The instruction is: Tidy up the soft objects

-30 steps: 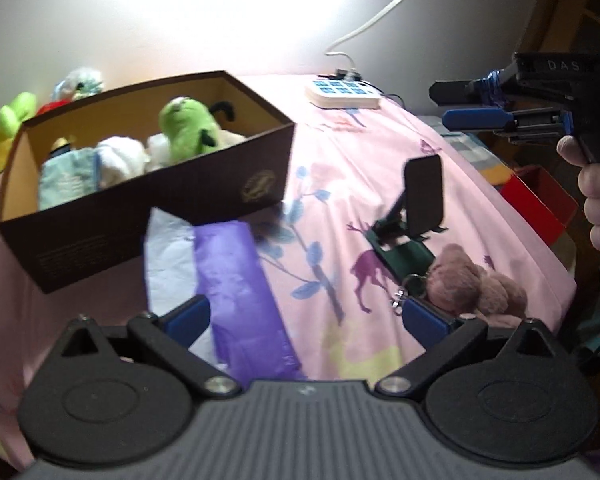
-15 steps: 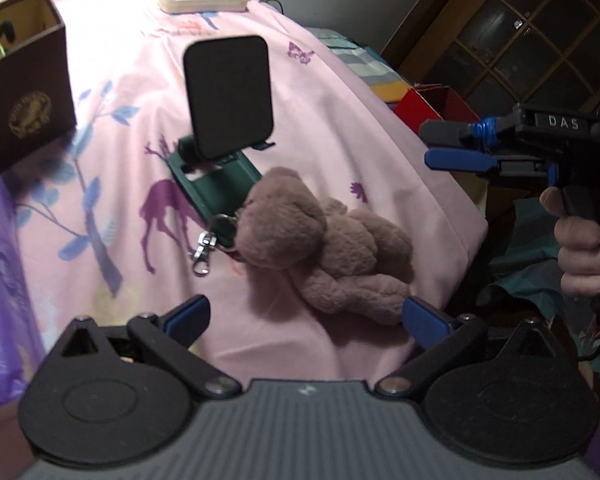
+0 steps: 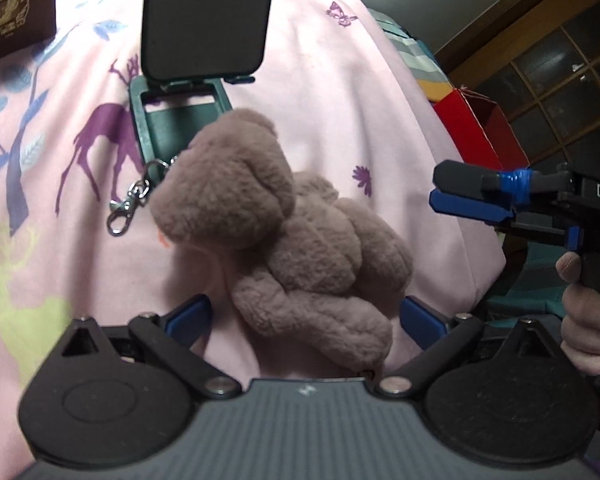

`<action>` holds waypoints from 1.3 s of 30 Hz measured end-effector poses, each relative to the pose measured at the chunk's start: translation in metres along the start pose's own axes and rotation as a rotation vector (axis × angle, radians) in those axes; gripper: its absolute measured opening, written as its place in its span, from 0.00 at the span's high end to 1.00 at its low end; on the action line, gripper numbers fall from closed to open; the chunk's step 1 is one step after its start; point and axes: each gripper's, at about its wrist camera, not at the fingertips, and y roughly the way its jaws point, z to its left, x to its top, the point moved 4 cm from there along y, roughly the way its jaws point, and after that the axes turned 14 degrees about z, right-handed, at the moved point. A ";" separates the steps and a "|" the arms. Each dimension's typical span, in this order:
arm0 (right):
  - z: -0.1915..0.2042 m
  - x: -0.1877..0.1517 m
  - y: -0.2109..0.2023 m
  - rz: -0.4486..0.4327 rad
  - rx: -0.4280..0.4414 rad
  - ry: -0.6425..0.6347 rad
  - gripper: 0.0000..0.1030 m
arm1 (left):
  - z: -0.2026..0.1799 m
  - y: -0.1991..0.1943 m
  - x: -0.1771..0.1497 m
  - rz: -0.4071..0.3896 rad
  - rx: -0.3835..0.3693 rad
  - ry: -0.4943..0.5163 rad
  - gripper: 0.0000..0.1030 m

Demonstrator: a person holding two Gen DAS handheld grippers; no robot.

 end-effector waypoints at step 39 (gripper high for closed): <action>0.069 0.003 0.043 0.226 0.445 -0.013 0.80 | -0.019 -0.111 -0.006 -0.166 0.161 0.127 0.97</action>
